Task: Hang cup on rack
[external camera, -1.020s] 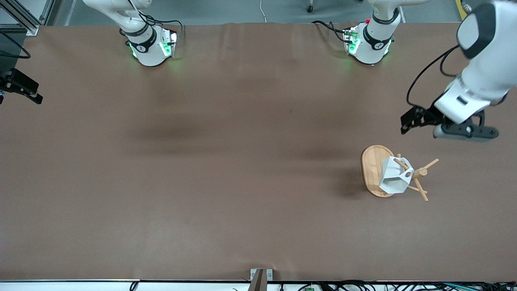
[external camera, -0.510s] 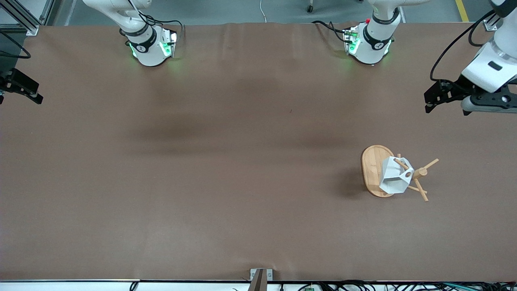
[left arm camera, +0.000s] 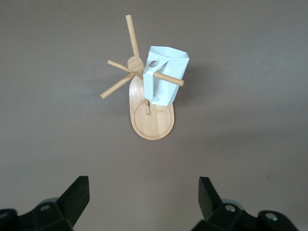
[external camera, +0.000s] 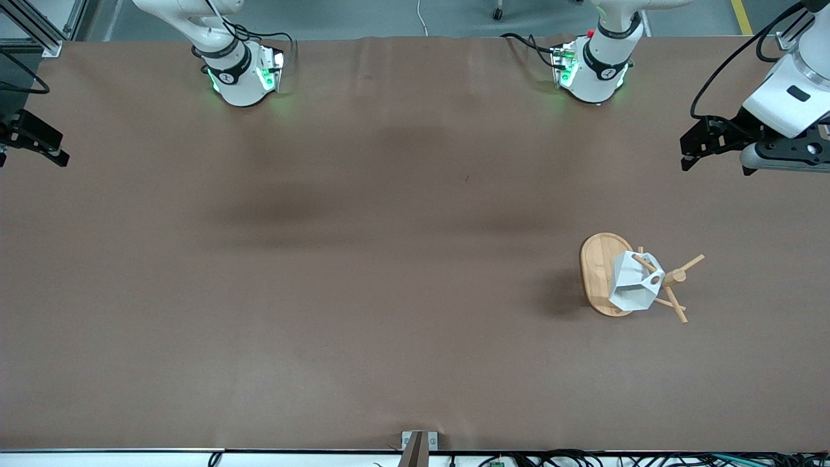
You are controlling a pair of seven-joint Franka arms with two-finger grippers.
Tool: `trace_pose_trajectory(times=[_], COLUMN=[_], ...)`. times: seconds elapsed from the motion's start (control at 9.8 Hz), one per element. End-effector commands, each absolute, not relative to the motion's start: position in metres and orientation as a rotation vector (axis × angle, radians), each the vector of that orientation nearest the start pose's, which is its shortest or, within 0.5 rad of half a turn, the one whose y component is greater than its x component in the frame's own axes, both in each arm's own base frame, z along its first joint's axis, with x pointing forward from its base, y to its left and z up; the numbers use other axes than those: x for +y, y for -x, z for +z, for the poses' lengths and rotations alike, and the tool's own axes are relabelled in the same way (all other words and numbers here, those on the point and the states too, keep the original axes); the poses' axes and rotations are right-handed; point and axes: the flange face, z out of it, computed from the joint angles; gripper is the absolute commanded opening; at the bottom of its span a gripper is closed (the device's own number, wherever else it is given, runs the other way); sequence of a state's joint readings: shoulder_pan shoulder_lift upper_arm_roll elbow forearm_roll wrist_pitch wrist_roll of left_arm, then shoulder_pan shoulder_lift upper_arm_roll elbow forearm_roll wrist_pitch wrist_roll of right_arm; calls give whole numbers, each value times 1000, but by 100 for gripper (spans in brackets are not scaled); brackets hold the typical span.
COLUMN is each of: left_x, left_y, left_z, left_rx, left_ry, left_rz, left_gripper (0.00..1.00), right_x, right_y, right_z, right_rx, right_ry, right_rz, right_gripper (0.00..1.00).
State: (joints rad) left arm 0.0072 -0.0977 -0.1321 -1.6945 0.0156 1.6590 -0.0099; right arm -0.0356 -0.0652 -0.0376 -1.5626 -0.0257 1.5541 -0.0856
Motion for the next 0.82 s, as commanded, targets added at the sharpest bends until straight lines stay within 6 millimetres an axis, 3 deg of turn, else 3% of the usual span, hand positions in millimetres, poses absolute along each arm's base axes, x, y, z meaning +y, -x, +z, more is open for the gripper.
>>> trace_pose_trajectory(times=[0.0,0.71], left_x=[-70,-69], left_y=[-525,-523], left_z=[621,634], left_rx=[55,67], left_ry=[3140,3132], left_rz=[12,14], left_gripper=[100,100], right_x=[-44,-45], right_y=[-524,-524], right_z=[665,668], right_rx=[7,8], right_ry=[3177,3189], right_rz=[-108,-119], right_gripper=[100,100])
